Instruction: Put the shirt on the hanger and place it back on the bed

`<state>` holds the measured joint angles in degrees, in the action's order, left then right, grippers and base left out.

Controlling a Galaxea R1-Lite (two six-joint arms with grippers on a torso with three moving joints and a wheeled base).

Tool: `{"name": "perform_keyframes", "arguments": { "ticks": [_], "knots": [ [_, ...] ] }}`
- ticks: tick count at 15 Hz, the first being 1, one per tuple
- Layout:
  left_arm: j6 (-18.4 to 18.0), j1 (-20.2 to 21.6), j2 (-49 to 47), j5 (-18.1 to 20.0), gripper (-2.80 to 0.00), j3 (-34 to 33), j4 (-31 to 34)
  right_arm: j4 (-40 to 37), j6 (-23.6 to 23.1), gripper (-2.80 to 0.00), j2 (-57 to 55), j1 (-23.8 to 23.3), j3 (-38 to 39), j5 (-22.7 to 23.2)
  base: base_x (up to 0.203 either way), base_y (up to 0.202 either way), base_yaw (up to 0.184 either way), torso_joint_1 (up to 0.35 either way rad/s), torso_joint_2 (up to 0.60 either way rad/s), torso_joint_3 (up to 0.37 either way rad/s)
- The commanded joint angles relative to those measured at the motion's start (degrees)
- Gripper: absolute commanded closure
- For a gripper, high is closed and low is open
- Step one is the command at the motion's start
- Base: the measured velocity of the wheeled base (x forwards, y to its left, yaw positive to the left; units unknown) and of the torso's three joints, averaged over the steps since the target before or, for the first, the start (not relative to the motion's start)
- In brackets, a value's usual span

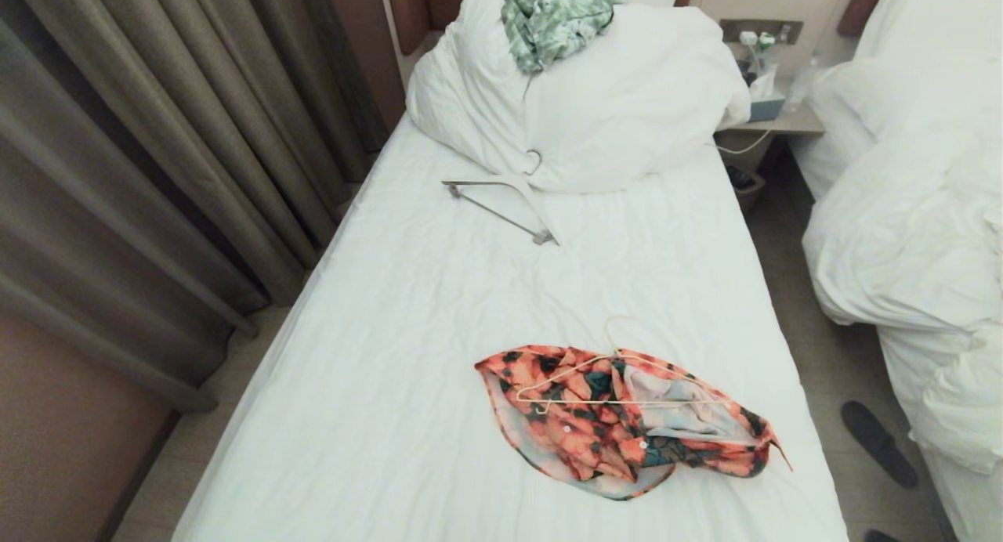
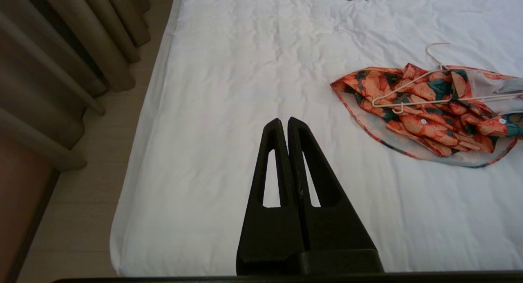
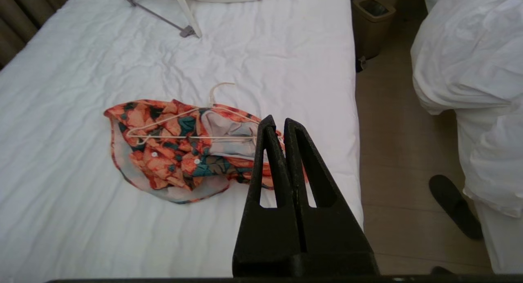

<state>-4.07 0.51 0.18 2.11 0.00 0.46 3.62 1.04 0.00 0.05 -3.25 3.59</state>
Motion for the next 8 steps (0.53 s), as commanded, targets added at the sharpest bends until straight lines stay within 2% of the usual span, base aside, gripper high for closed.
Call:
{"name": "perform_keyframes", "arguments": {
  "ticks": [1,4,6,8],
  "knots": [
    [-0.1,0.0,-0.2,0.0,0.0,-0.1,0.0,1.3,-0.3,0.0,0.0,0.0,2.2,-0.2,0.0,0.0,0.0,0.0,0.0,0.0],
    [-0.1,0.0,-0.2,0.0,0.0,-0.1,0.0,0.4,-2.5,0.0,0.0,0.0,3.2,-1.6,0.0,0.0,0.0,0.0,0.0,0.0],
    [-0.1,0.0,-0.2,0.0,0.0,-0.1,0.0,-3.7,-4.1,0.0,0.0,0.0,3.2,-3.0,0.0,0.0,0.0,0.0,0.0,0.0],
    [-0.1,0.0,-0.2,0.0,0.0,-0.1,0.0,-3.9,-3.2,0.0,0.0,0.0,3.3,-3.1,0.0,0.0,0.0,0.0,0.0,0.0]
  ]
}}
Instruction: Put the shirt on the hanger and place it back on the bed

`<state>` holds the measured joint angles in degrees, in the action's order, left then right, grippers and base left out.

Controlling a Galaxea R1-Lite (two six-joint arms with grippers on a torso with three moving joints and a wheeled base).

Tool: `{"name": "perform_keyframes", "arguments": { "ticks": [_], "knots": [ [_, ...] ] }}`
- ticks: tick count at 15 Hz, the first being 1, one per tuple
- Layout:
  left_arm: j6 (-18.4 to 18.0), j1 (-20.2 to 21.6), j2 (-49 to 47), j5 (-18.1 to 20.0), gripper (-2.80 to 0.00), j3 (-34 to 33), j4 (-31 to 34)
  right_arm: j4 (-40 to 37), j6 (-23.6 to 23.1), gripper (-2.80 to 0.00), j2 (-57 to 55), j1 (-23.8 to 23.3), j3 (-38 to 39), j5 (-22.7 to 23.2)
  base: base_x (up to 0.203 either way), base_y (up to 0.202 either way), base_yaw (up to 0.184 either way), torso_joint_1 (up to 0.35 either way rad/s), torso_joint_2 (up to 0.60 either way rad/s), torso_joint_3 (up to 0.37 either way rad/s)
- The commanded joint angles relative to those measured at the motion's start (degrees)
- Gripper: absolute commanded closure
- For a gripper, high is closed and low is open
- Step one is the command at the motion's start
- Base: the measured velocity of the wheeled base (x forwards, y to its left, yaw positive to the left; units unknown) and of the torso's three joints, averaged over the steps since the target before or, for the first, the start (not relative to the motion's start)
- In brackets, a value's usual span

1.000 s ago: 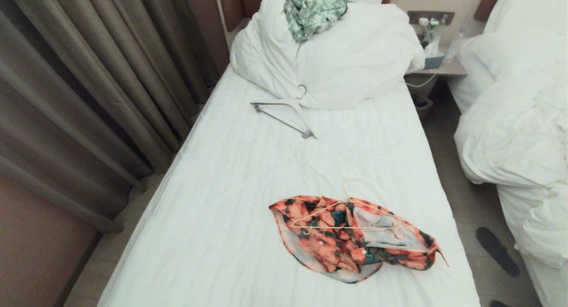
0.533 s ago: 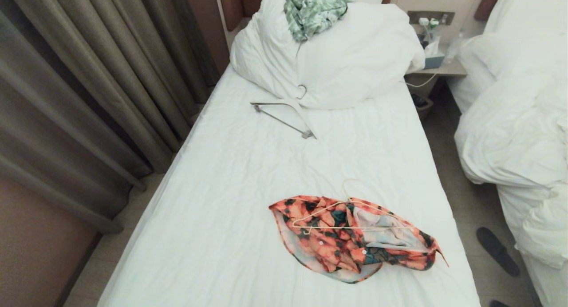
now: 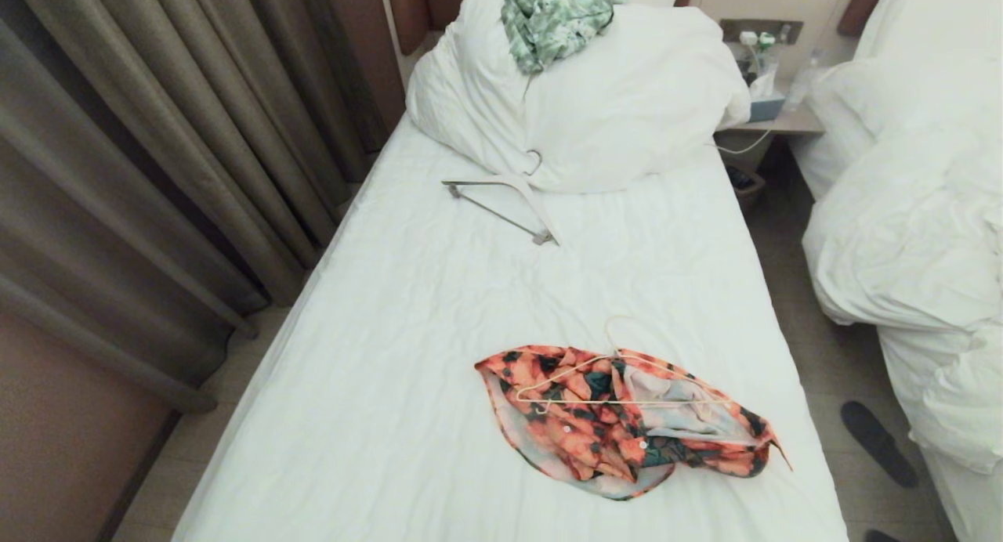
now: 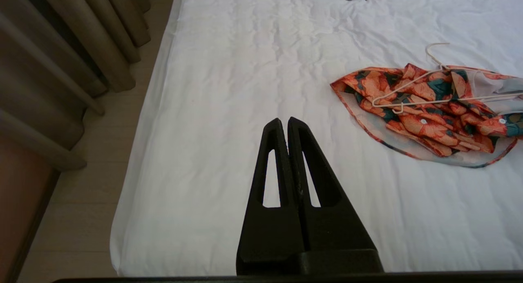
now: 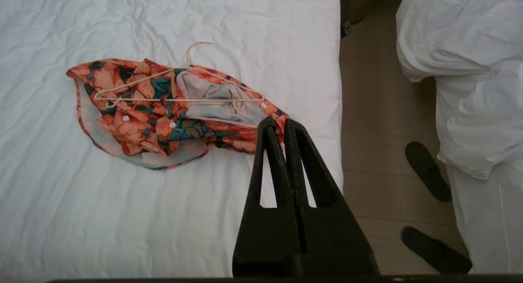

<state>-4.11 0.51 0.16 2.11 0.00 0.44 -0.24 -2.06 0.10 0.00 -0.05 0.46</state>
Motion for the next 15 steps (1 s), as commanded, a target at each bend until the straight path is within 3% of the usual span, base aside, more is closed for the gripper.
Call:
{"name": "perform_keyframes", "arguments": {
  "ticks": [1,15],
  "knots": [
    [0.0,0.0,-0.2,0.0,0.0,-0.1,0.0,0.1,0.3,0.0,-0.1,0.1,0.0,0.1,0.0,0.0,0.0,0.0,0.0,0.0],
    [0.0,0.0,-0.2,0.0,0.0,-0.1,0.0,0.1,1.4,0.0,-0.1,0.0,0.0,-0.1,0.0,0.0,0.0,0.0,0.0,0.0]
  ]
}}
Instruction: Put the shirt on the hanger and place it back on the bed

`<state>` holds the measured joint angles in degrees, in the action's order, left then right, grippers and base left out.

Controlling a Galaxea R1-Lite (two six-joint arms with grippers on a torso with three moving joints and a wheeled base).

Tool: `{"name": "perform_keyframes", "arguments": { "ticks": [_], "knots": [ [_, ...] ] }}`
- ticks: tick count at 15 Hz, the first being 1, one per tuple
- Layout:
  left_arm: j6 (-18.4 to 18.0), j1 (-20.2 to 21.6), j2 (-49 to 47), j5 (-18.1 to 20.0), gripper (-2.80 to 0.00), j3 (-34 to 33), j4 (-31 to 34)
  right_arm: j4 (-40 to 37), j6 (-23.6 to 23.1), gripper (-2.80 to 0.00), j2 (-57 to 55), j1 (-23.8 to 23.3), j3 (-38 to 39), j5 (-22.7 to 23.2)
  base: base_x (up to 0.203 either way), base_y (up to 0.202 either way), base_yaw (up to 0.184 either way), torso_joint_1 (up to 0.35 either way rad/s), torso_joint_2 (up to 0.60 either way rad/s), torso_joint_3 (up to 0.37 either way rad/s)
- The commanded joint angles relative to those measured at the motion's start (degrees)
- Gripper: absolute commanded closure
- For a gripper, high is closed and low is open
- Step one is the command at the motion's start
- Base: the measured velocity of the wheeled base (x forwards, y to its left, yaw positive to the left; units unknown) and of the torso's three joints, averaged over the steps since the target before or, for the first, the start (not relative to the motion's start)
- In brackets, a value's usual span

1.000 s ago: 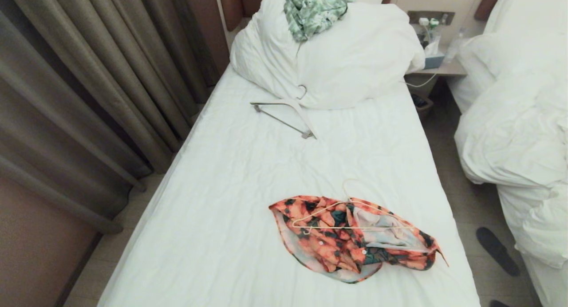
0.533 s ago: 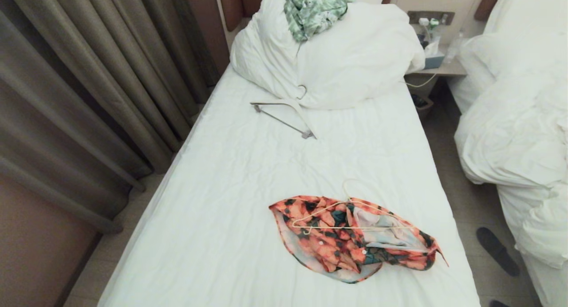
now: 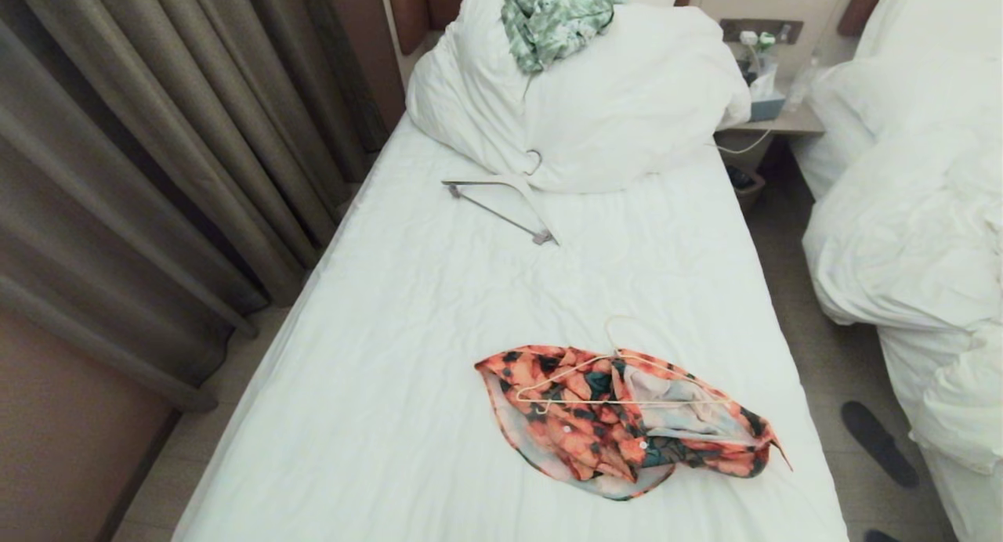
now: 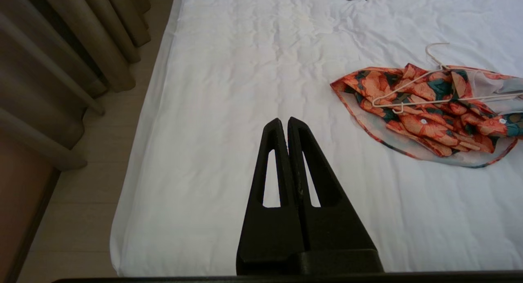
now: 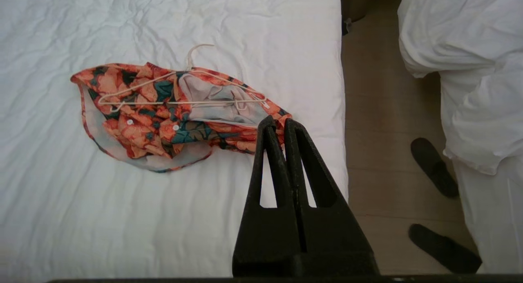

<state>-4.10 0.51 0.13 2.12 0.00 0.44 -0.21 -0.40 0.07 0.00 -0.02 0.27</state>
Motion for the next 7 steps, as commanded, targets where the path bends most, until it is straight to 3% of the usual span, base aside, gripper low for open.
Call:
{"name": "perform_keyframes", "arguments": {
  "ticks": [1,7],
  "knots": [
    [0.0,0.0,-0.1,0.0,0.0,-0.1,0.0,0.0,0.5,0.0,-0.1,0.0,0.0,-0.2,0.0,0.0,0.0,0.0,0.0,0.0],
    [0.0,0.0,-0.1,0.0,0.0,-0.1,0.0,0.0,0.3,0.0,-0.1,0.1,0.0,-0.2,0.0,0.0,0.0,0.0,0.0,0.0]
  ]
}}
